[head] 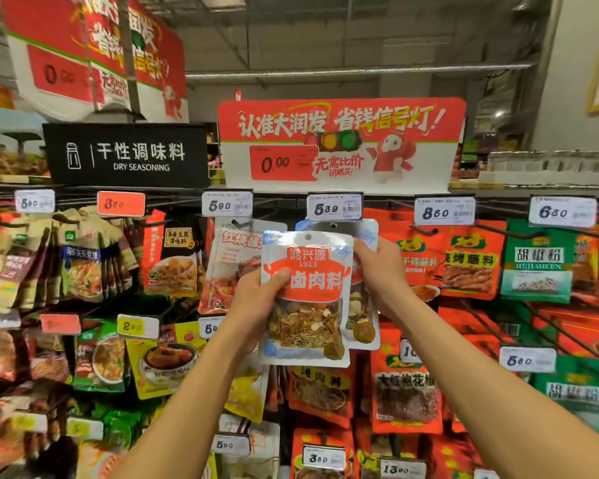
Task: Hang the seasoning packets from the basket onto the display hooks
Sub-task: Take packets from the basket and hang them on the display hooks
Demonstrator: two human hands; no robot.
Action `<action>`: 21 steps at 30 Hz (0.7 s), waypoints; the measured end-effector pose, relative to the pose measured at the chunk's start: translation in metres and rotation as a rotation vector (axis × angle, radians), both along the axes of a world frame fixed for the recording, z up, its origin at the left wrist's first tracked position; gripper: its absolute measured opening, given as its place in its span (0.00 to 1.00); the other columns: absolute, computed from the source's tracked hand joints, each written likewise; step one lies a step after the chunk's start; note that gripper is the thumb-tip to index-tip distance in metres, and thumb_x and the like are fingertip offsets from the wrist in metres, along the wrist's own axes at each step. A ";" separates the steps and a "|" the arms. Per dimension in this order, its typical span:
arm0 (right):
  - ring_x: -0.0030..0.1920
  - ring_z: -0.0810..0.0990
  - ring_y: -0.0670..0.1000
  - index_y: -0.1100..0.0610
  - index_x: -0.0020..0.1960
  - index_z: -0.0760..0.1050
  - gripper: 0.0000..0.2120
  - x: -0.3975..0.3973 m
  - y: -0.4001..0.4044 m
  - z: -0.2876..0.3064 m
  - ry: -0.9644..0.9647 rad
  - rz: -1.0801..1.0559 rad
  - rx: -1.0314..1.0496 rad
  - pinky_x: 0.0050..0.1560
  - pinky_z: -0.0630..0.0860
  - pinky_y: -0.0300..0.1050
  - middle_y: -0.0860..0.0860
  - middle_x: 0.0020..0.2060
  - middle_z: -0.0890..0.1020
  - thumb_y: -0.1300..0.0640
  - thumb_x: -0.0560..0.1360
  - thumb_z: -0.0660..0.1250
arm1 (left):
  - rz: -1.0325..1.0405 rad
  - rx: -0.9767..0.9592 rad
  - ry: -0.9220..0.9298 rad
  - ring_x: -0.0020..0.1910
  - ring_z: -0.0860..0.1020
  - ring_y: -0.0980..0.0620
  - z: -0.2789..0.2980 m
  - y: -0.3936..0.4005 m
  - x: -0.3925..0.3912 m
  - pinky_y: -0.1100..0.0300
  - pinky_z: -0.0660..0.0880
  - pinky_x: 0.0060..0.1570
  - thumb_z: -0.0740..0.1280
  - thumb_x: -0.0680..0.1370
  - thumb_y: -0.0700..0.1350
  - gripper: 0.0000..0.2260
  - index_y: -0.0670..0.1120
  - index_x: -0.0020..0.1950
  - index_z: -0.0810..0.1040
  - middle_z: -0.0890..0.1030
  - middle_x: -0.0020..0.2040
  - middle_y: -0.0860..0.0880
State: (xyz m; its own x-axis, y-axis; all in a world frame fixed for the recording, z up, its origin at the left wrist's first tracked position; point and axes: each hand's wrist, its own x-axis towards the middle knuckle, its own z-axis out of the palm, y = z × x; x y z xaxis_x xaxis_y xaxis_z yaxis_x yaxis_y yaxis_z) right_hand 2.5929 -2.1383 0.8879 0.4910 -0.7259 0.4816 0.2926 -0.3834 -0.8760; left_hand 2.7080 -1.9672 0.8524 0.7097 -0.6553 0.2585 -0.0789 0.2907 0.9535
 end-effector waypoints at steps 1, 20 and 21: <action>0.34 0.84 0.47 0.54 0.38 0.81 0.11 0.002 0.000 0.000 0.015 0.001 0.017 0.31 0.79 0.42 0.52 0.35 0.87 0.53 0.79 0.70 | -0.007 -0.007 0.003 0.39 0.86 0.52 0.001 0.000 0.002 0.66 0.76 0.29 0.68 0.81 0.49 0.09 0.45 0.56 0.80 0.88 0.49 0.47; 0.42 0.87 0.54 0.52 0.46 0.80 0.12 0.010 -0.018 -0.006 0.021 -0.130 0.017 0.41 0.82 0.48 0.52 0.42 0.87 0.44 0.80 0.67 | 0.000 0.037 -0.090 0.39 0.87 0.48 0.016 -0.059 -0.004 0.54 0.82 0.39 0.64 0.82 0.58 0.15 0.47 0.50 0.80 0.87 0.41 0.49; 0.42 0.87 0.54 0.52 0.45 0.80 0.13 0.011 -0.019 -0.004 0.027 -0.146 0.000 0.42 0.82 0.49 0.52 0.41 0.87 0.44 0.80 0.67 | 0.000 0.031 -0.076 0.39 0.87 0.49 0.016 -0.059 -0.003 0.53 0.83 0.41 0.64 0.82 0.57 0.14 0.48 0.50 0.80 0.87 0.42 0.50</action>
